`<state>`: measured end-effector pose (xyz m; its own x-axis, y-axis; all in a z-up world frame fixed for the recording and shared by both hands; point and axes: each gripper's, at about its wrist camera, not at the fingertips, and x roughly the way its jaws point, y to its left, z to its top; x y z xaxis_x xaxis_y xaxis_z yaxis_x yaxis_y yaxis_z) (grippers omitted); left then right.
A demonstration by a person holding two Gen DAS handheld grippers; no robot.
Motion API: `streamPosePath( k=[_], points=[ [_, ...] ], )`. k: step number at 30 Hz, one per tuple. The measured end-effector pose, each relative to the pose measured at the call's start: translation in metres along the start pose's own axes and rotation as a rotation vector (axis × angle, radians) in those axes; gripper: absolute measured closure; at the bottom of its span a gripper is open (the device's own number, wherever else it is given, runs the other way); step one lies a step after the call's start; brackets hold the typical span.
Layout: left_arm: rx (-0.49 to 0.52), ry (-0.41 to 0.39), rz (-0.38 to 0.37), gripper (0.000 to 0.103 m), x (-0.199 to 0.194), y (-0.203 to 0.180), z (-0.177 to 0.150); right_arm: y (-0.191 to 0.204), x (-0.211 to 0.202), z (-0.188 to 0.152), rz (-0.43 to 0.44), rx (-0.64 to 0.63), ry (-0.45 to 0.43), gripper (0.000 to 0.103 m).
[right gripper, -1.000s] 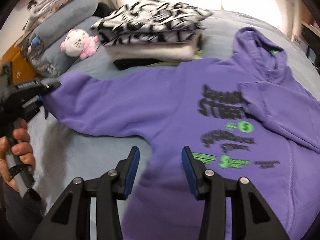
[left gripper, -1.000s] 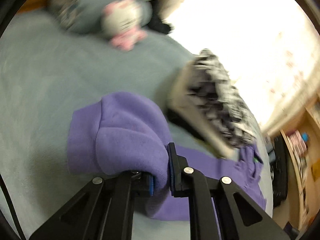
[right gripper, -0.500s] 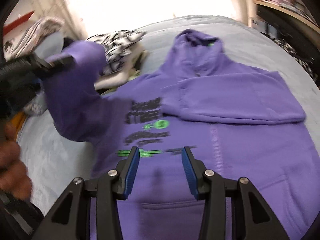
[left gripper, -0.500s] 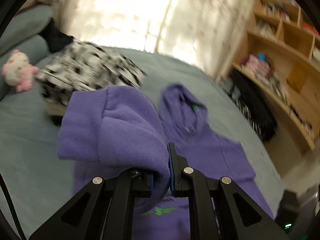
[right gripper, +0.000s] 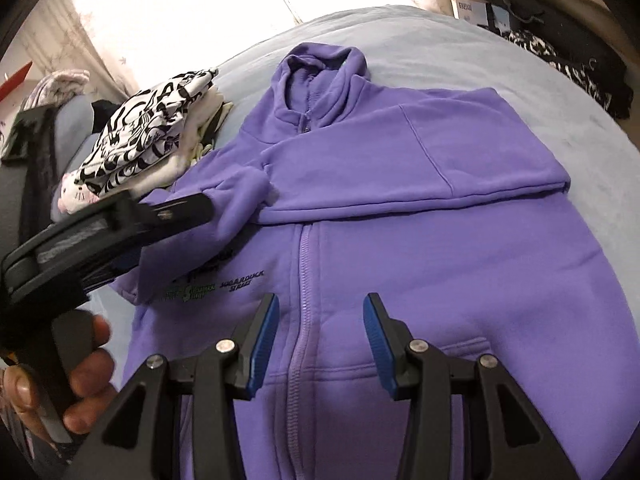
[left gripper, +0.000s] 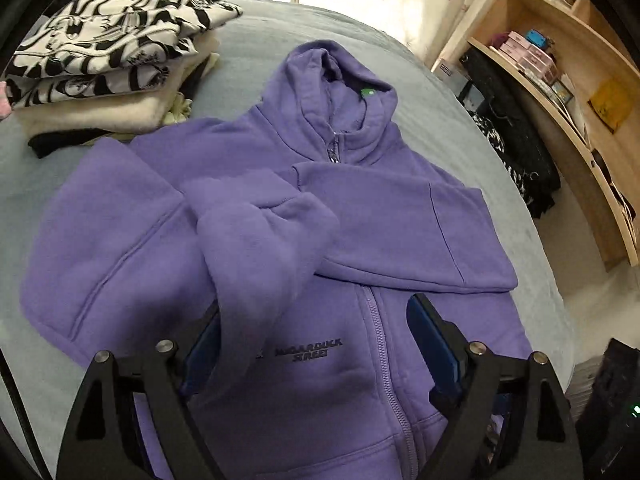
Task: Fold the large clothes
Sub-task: 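Fold the held sleeve across the hoodie front with the left tool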
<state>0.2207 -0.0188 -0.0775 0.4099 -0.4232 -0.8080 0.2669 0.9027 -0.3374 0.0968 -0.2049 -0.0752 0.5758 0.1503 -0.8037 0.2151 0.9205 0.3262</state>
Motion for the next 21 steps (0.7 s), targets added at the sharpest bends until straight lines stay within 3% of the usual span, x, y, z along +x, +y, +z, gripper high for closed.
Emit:
streamPosePath(
  k=[9,15,18,21],
  points=[
    [0.004,-0.089,0.003,0.017,-0.057,0.008,0.002,0.017,0.013,0.014,0.057,-0.048,0.008,0.059],
    [0.001,-0.146,0.124,0.017,-0.089,0.029,-0.011,0.056,0.021,0.033,0.084,-0.15,-0.001,0.058],
    [-0.032,-0.162,0.181,0.017,-0.098,0.05,-0.018,0.084,0.03,0.045,0.098,-0.219,0.001,0.049],
    [-0.091,-0.17,0.227,0.017,-0.105,0.076,-0.024,0.11,0.043,0.055,0.098,-0.276,0.009,0.048]
  ],
)
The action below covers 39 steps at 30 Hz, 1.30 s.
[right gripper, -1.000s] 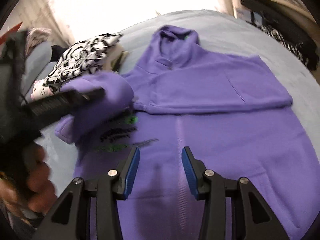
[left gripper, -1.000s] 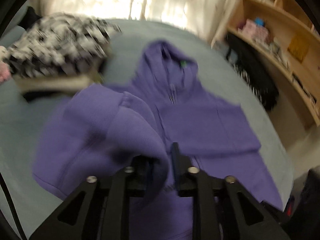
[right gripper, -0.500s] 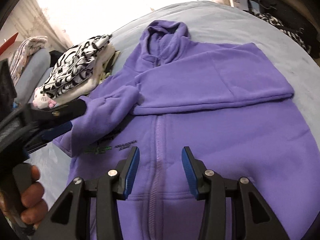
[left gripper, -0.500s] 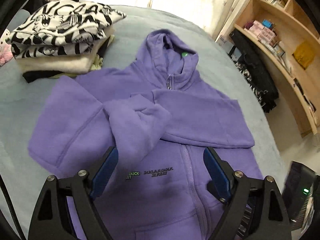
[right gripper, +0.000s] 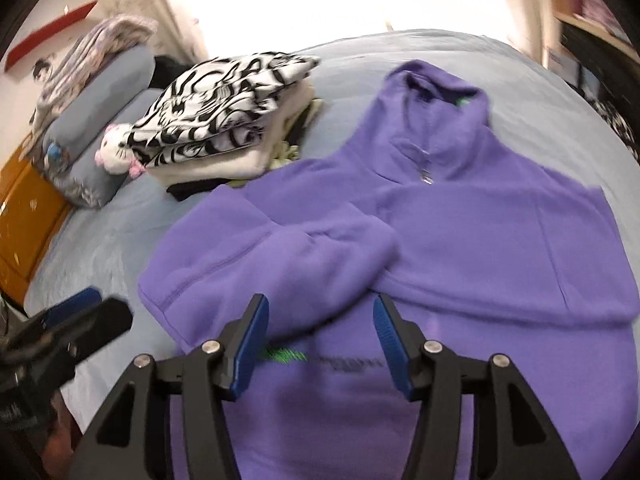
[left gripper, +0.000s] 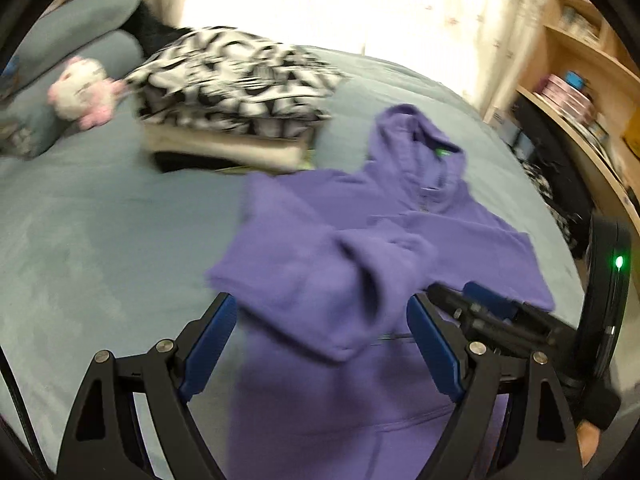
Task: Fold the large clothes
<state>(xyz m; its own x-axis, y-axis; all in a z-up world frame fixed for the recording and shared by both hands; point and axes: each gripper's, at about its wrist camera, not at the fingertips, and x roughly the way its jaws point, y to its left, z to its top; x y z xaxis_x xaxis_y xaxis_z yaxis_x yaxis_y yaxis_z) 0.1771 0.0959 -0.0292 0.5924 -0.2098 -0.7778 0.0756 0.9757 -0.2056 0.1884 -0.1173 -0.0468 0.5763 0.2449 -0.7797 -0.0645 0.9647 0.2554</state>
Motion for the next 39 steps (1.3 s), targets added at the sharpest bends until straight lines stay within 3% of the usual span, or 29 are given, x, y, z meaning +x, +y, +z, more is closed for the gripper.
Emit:
streamPosePath(
  k=[4,10,14,20,21,22,25,30,35,38,39],
  points=[
    [-0.077,0.006,0.039,0.017,-0.001,0.038,-0.005,0.022,0.024,0.023,-0.011,-0.032,0.034,0.048],
    [-0.141,0.026,0.062,0.017,0.003,0.074,-0.015,0.044,0.052,0.04,-0.107,-0.072,0.092,0.048],
    [-0.142,0.042,0.051,0.017,0.008,0.08,-0.021,0.057,0.067,0.03,-0.201,-0.164,0.15,0.048],
    [-0.14,0.064,0.023,0.017,0.013,0.082,-0.028,0.046,0.079,0.005,-0.247,-0.171,0.214,0.049],
    [-0.139,0.067,0.019,0.017,0.014,0.082,-0.029,0.043,0.079,0.001,-0.245,-0.168,0.215,0.05],
    [-0.138,0.068,0.017,0.017,0.014,0.082,-0.029,0.042,0.078,-0.001,-0.242,-0.169,0.209,0.065],
    [-0.133,0.066,0.01,0.017,0.012,0.082,-0.03,0.036,0.072,-0.004,-0.244,-0.149,0.193,0.086],
    [-0.13,0.053,0.013,0.017,0.006,0.082,-0.032,0.04,0.027,0.015,-0.183,-0.151,0.047,0.088],
    [-0.136,0.046,0.008,0.017,0.004,0.082,-0.032,0.037,-0.042,0.048,-0.047,-0.146,-0.211,0.088],
    [-0.128,0.045,0.005,0.017,0.004,0.078,-0.033,0.013,-0.061,0.056,-0.064,-0.099,-0.324,0.084],
    [-0.122,0.045,0.005,0.017,0.005,0.076,-0.033,0.001,-0.059,0.057,-0.078,-0.065,-0.326,0.077]
  ],
)
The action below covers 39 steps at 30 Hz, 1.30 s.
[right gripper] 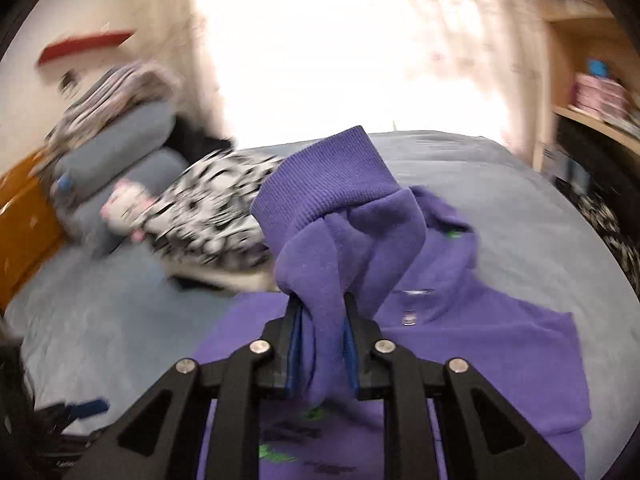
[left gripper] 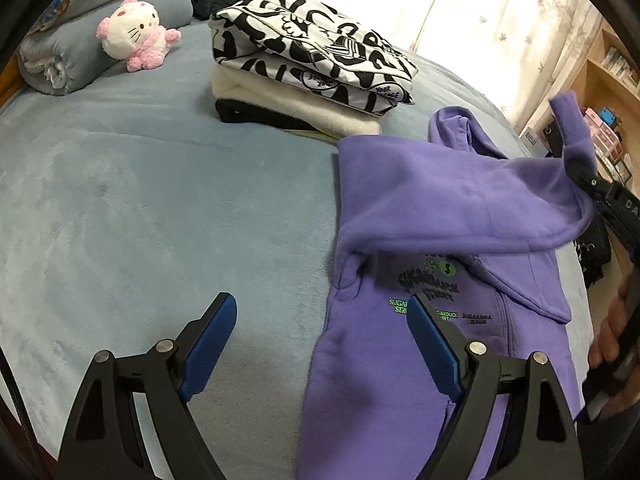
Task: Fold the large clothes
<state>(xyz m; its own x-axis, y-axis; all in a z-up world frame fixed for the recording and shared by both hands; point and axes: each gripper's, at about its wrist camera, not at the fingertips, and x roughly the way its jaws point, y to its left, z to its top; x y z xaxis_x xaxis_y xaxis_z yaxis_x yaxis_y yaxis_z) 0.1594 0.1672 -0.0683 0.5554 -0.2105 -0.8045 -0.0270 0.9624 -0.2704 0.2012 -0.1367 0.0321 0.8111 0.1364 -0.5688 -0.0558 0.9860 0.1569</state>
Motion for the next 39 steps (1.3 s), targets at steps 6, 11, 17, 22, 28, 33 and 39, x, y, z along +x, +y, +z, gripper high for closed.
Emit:
streamPosePath(
  k=[6,11,17,22,28,33,39],
  points=[
    [0.039,0.029,0.002,0.017,0.012,-0.013,-0.002,-0.093,0.054,-0.061,-0.176,0.257,0.304,0.046],
    [0.089,0.056,-0.004,0.017,0.029,-0.028,0.008,-0.132,0.041,-0.09,-0.176,0.354,0.336,0.046],
    [0.151,0.095,-0.035,0.017,0.064,-0.048,0.033,-0.167,0.033,-0.07,-0.163,0.378,0.31,0.046],
    [0.168,0.177,-0.042,0.017,0.114,-0.053,0.058,-0.2,0.052,-0.057,-0.148,0.408,0.31,0.046],
    [0.124,0.223,-0.076,0.017,0.156,-0.052,0.089,-0.225,0.086,-0.052,-0.106,0.397,0.354,0.046],
    [0.144,0.223,-0.029,0.017,0.178,-0.06,0.104,-0.228,0.113,-0.048,-0.036,0.351,0.371,0.046],
    [0.184,0.188,-0.002,0.063,0.186,-0.075,0.106,-0.212,0.123,-0.054,-0.072,0.238,0.358,0.078]
  ],
)
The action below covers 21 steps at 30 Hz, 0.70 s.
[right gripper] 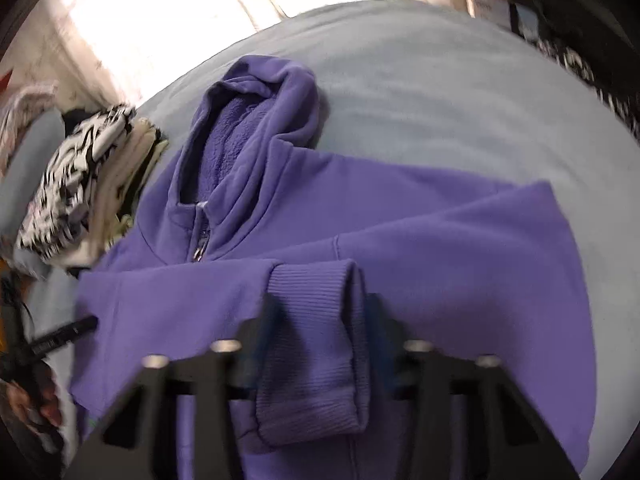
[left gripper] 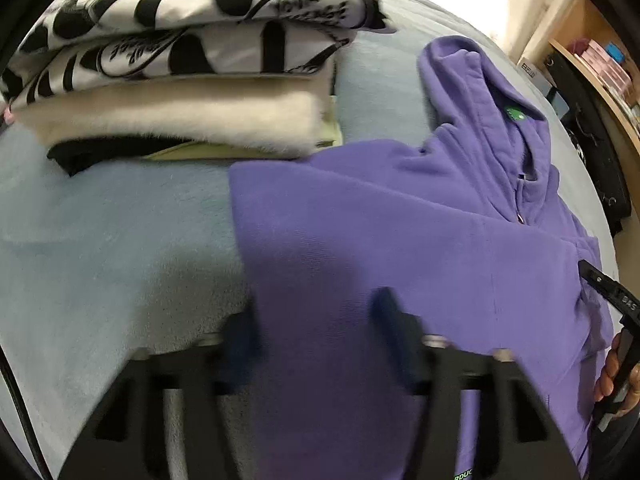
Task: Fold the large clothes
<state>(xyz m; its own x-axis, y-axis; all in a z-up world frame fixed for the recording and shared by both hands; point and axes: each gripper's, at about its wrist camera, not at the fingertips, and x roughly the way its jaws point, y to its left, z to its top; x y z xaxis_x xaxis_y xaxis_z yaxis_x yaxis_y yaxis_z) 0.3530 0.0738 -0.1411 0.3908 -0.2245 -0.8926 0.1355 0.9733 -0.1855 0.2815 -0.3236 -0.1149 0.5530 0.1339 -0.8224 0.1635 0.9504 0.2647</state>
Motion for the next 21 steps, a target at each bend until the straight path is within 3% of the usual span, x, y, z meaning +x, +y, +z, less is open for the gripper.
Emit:
streamPosePath(
  k=[1,2,6,13,15,17,18,20,21],
  points=[
    [0.011,-0.022,0.023,0.079,-0.003,-0.003,-0.001,0.005,0.0,-0.002,-0.03,-0.031,-0.01,0.091],
    [0.026,-0.041,0.032,0.085,-0.007,-0.004,-0.001,0.007,-0.001,-0.003,-0.022,-0.044,-0.013,0.093],
    [0.044,-0.128,0.006,0.088,-0.028,-0.004,-0.007,0.019,-0.01,-0.005,-0.032,-0.102,-0.066,0.095],
    [0.018,-0.275,-0.041,0.088,-0.046,0.003,-0.017,0.038,-0.037,0.004,0.147,-0.141,-0.224,0.095],
    [-0.004,-0.26,-0.038,0.087,-0.036,0.01,-0.018,0.037,-0.028,0.003,0.088,-0.144,-0.224,0.095],
    [-0.032,-0.223,-0.031,0.086,-0.018,0.018,-0.02,0.025,-0.001,0.001,-0.091,-0.114,-0.132,0.095],
    [-0.042,-0.212,-0.024,0.084,-0.012,0.019,-0.022,0.019,0.007,-0.001,-0.128,-0.101,-0.093,0.094],
    [-0.059,-0.211,-0.022,0.077,-0.008,0.023,-0.024,0.008,0.009,-0.006,-0.116,-0.062,-0.076,0.093],
    [-0.063,-0.212,-0.017,0.075,-0.008,0.023,-0.023,0.008,0.005,-0.006,-0.139,-0.058,-0.079,0.086]
  ],
)
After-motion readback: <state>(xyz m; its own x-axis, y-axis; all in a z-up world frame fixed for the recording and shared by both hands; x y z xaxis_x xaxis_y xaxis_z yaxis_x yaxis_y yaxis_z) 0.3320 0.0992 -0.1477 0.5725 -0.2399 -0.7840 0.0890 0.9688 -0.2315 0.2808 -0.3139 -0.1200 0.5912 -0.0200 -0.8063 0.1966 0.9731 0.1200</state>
